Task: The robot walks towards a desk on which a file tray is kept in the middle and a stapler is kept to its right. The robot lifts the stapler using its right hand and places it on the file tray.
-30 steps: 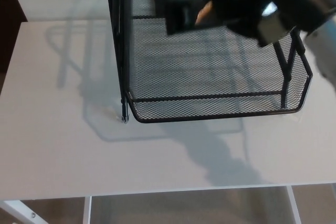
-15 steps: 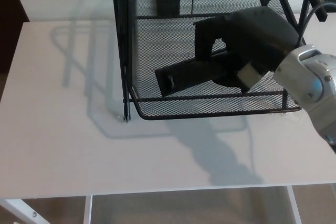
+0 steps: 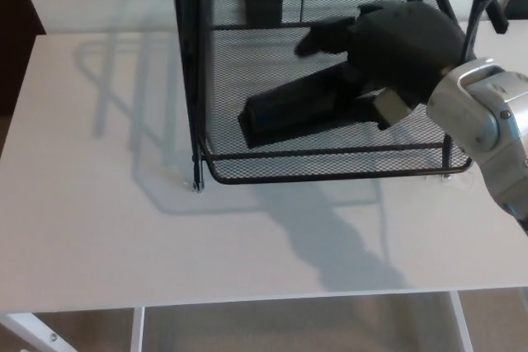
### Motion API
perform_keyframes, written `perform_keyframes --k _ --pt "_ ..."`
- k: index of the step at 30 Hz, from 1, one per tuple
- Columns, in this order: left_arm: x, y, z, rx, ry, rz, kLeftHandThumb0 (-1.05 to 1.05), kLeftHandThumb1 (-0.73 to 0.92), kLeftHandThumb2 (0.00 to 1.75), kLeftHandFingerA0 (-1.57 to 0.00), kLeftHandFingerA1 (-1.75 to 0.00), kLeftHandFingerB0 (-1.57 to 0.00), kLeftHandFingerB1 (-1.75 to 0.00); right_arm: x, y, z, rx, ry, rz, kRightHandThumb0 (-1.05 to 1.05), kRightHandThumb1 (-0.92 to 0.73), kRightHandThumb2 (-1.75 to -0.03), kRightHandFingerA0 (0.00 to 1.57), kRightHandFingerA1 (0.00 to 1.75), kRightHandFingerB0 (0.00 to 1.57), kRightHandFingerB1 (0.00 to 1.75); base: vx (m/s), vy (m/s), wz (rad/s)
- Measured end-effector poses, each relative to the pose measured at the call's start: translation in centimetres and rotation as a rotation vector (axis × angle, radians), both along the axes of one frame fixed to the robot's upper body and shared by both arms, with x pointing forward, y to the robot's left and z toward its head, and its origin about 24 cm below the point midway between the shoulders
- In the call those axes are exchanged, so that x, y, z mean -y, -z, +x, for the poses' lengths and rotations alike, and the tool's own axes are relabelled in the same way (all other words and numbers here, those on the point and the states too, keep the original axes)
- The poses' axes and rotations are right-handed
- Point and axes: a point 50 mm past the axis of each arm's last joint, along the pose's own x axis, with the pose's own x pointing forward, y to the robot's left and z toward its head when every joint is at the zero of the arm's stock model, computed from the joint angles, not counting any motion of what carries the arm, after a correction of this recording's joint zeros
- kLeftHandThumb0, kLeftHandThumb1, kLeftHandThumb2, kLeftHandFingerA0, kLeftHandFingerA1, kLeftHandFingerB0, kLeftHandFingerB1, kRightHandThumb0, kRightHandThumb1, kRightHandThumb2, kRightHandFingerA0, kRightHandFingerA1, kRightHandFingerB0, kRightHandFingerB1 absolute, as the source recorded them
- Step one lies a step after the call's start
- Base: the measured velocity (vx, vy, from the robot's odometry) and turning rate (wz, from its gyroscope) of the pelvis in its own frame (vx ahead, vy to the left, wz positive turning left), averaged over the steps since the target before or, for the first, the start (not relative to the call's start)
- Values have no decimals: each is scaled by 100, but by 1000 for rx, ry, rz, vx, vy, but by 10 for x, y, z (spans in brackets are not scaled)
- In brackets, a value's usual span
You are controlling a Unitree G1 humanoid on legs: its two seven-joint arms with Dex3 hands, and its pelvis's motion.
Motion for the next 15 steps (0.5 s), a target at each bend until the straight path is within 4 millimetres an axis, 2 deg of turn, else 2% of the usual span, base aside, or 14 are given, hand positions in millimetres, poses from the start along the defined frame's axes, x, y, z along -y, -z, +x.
perform_keyframes --k 1,5,6,7,12,13,14,15 --pt "0 0 0 1 1 -1 -96 61 128 -58 -92 -53 -88 -1 -4 0 2 0 -4 -96 -54 -81 0 11 0 3 0 0 0" --pt "0 0 3 7 4 -2 -94 60 126 -55 -91 -53 -88 -9 -24 -3 28 -24 0 -96 -55 -81 0 11 0 0 0 0 0" --pt "0 0 3 8 4 -3 -94 72 102 -50 -96 -52 -93 -11 -29 -4 31 -29 -1 -96 -54 -81 0 12 0 0 0 0 0" --pt "0 0 3 8 4 -3 -98 63 127 -52 -90 -54 -88 -12 -32 -4 32 -34 -2 -92 -52 -81 0 16 0 0 0 0 0" --pt "0 0 3 6 3 -4 -95 62 127 -51 -89 -54 -88 -15 -52 -5 27 -38 -3 -86 -49 -78 0 12 1 0 0 0 0" --pt "1 0 3 6 3 -5 -95 63 128 -53 -89 -53 -87 -14 -56 -5 27 -35 5 -95 -55 -80 0 2 2 0 0 0 0" --pt "1 0 3 6 3 -5 -94 62 127 -51 -89 -53 -87 -12 -61 -5 28 -33 13 -97 -55 -83 0 4 0 0 0 0 0" --pt "1 1 3 5 3 -5 -91 61 126 -51 -88 -53 -87 -9 -67 -6 32 -28 27 -99 -56 -84 0 4 4 0 0 0 0"
